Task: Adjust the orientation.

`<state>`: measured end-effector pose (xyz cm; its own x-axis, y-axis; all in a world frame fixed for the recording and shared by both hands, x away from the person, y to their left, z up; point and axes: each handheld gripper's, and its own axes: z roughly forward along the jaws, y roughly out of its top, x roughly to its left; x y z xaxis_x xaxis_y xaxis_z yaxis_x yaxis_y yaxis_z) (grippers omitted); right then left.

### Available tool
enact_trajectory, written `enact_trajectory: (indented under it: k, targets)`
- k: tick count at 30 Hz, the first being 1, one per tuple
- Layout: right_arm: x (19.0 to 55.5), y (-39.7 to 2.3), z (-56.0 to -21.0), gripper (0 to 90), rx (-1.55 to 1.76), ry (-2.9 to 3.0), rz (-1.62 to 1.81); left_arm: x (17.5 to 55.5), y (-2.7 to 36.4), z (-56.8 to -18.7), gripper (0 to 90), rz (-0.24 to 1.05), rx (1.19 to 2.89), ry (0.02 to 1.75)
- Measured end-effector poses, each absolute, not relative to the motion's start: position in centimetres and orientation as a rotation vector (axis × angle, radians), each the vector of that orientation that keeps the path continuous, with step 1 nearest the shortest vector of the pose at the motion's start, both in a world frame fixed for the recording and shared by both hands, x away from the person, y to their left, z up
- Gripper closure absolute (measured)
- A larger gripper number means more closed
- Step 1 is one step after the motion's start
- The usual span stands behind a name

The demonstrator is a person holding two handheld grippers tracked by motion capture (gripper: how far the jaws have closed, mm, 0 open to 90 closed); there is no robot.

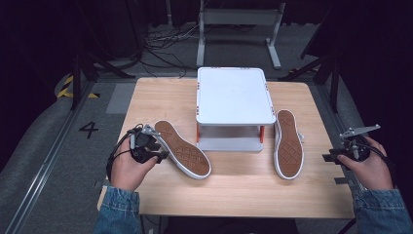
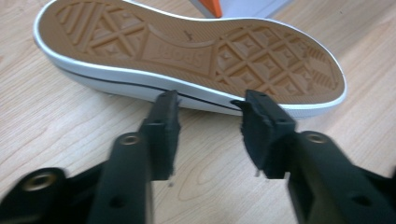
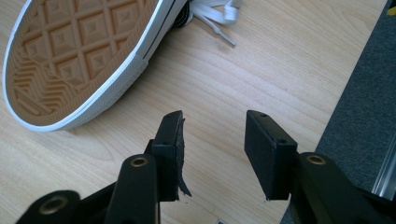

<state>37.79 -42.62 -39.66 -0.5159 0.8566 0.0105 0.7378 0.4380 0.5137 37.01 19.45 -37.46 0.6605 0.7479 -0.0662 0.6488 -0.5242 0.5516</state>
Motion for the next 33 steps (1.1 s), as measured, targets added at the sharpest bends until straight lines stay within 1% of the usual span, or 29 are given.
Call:
enact_trajectory:
  k: [1, 2, 3, 4, 5, 7, 10, 13, 20, 22, 29, 33]
  targets:
    - [37.8, -42.6, -39.7, 58.9, 1.384, 2.441, 0.683, 37.0, 19.5, -37.5, 61.2, 0.241, 2.333, 1.080]
    - [37.6, -42.6, -39.7, 58.6, 1.397, 2.442, 0.684, 37.1, 19.2, -37.3, 61.2, 0.240, 2.344, 1.069]
    - [37.5, -42.7, -39.8, 58.2, 1.397, 2.445, 0.683, 37.2, 19.0, -37.2, 64.9, 0.231, 2.354, 1.065]
    - [37.3, -42.9, -39.9, 57.9, 1.399, 2.441, 0.683, 37.3, 18.9, -37.1, 74.6, 0.237, 2.363, 1.053]
    - [37.3, -42.9, -39.9, 57.9, 1.399, 2.441, 0.683, 37.3, 18.6, -36.9, 74.6, 0.220, 2.362, 1.057]
    - [37.0, -43.0, -39.9, 58.0, 1.405, 2.437, 0.679, 37.5, 18.1, -36.5, 89.4, 0.217, 2.361, 1.050]
    - [36.6, -43.2, -39.8, 58.0, 1.410, 2.423, 0.672, 38.2, 17.3, -36.2, 90.0, 0.231, 2.324, 1.030]
    - [36.4, -43.2, -39.8, 58.0, 1.410, 2.418, 0.669, 38.7, 16.8, -36.4, 90.0, 0.232, 2.323, 1.015]
    - [36.2, -42.8, -39.9, 57.0, 1.389, 2.429, 0.674, 39.7, 16.2, -38.0, 90.0, 0.221, 2.372, 1.046]
    - [36.3, -42.6, -39.9, 56.8, 1.387, 2.436, 0.676, 39.7, 16.2, -38.6, 90.0, 0.210, 2.409, 1.061]
    - [36.7, -42.4, -39.9, 55.7, 1.376, 2.443, 0.679, 39.4, 16.8, -39.3, 89.9, 0.153, 2.442, 1.129]
    - [37.0, -42.1, -39.9, 54.3, 1.367, 2.448, 0.689, 39.0, 16.9, -40.1, 89.9, 0.139, 2.509, 1.168]
